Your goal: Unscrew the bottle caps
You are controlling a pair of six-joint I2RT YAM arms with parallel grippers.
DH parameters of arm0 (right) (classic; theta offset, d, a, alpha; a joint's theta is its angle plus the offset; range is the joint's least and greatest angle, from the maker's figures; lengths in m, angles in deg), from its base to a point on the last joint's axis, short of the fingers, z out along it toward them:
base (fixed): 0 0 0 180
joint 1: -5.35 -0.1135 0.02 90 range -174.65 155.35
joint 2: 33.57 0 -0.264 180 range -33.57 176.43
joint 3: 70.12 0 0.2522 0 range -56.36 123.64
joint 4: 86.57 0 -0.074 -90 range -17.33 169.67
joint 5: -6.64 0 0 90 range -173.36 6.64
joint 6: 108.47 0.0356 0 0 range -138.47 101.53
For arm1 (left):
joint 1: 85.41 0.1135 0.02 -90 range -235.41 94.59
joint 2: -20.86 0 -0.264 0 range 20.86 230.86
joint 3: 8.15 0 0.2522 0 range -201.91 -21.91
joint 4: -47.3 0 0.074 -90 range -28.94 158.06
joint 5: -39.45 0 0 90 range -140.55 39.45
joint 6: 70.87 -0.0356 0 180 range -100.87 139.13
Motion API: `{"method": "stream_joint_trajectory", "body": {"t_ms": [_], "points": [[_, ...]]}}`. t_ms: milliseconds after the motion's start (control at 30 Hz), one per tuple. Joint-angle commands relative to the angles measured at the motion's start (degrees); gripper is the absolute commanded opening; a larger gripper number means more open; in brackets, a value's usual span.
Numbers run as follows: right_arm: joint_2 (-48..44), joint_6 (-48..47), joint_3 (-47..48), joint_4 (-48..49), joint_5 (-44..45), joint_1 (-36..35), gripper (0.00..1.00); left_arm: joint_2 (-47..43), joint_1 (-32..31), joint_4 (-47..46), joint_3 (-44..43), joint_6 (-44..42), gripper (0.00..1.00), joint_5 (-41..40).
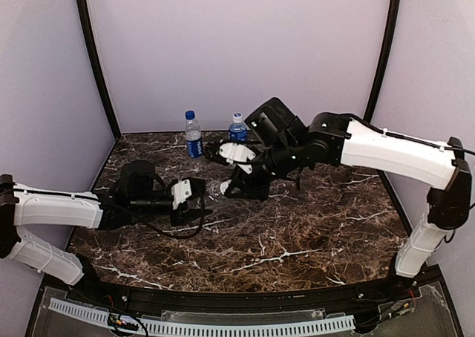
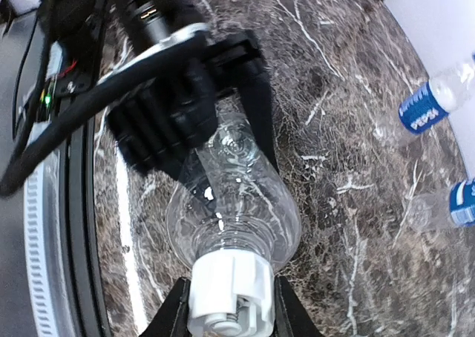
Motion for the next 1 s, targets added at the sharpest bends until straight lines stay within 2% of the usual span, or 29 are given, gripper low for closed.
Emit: {"method": "stream_joint_trajectory", "body": {"t_ms": [0, 133, 333, 400, 467, 567, 667, 733, 833, 900, 967], "points": [[-9.2, -30.4, -11.7, 11.0, -0.1, -5.9, 0.00, -1.2, -0.2, 4.1, 0.6, -1.4, 0.49, 9.4], [-15.0, -46.6, -20.3, 17.2, 3.8, -8.2, 0.00, -1.3, -0.3, 7.7, 0.2, -3.1, 0.49, 12.2], [-15.7, -61.3, -22.0, 19.5, 14.9, -9.6, 0.00, -1.3, -0.3, 10.9, -0.2, -4.1, 0.48, 15.5], [-16.0, -64.4, -22.4, 20.8, 17.8, -9.7, 0.00, -1.4, -0.3, 11.2, -0.3, -4.2, 0.48, 15.8], [-16.2, -62.4, -21.7, 21.0, 20.3, -9.5, 0.00, -1.5, -0.3, 11.1, -0.1, -4.1, 0.48, 14.9], [-16.6, -52.2, -20.0, 20.6, 23.3, -7.0, 0.00, -1.9, -0.3, 8.8, 0.6, -2.4, 0.48, 12.4], [-16.8, -33.1, -18.6, 18.8, 27.0, -0.1, 0.00, -2.2, -0.3, 5.1, 1.6, 0.1, 0.48, 8.5], [-14.1, -15.1, -14.8, 11.4, 29.6, 7.1, 0.00, -2.3, -0.3, 3.4, 1.7, 1.7, 0.48, 6.9], [-8.5, 11.8, -7.9, -6.7, 27.5, 19.1, 0.00, -2.5, -0.2, 1.6, 1.7, 3.9, 0.48, 5.3], [-6.1, 21.9, -9.7, -13.2, 23.8, 24.8, 0.00, -2.7, -0.3, 0.8, 1.8, 4.8, 0.48, 4.7], [-5.3, 25.7, -14.5, -14.5, 20.2, 28.8, 0.00, -2.9, -0.3, 0.3, 1.9, 5.1, 0.49, 4.6]]}}
